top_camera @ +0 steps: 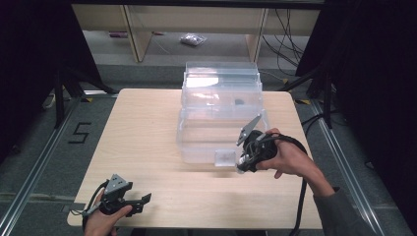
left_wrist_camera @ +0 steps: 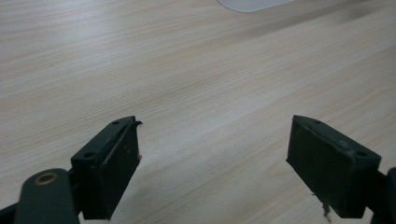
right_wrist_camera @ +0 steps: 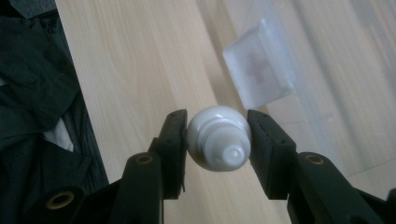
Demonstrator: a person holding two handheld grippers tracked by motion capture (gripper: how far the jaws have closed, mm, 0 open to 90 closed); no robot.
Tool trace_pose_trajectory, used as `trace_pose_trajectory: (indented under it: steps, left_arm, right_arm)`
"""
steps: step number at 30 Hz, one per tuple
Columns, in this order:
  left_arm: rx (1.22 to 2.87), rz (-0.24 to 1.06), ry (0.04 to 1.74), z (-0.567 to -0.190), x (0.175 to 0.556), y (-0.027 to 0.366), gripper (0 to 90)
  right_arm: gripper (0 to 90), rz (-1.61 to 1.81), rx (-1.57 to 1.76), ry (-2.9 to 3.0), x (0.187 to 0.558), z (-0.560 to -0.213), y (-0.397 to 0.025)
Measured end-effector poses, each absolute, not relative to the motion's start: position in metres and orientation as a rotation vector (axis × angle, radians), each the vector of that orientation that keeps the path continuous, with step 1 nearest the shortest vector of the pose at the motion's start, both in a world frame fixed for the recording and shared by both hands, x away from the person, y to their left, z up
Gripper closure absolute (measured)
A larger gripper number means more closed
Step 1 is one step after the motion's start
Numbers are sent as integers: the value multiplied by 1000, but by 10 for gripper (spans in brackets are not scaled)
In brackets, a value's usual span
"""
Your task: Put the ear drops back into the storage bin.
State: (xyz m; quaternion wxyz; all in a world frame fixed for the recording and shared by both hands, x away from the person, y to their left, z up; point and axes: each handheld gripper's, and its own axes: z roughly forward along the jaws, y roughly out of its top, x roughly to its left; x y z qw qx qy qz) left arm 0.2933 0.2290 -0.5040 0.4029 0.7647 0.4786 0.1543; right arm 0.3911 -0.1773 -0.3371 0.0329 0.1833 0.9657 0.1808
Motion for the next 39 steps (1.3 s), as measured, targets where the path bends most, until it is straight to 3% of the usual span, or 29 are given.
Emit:
trace_pose_trajectory:
  steps: [15, 39]
  left_arm:
    - [1945, 386, 1205, -504, 294, 231, 162]
    - [1931, 390, 1212, -504, 294, 229, 162]
  right_arm:
    - [602, 513, 651, 2916, 426, -300, -192]
    - [602, 463, 867, 2866, 482, -313, -213]
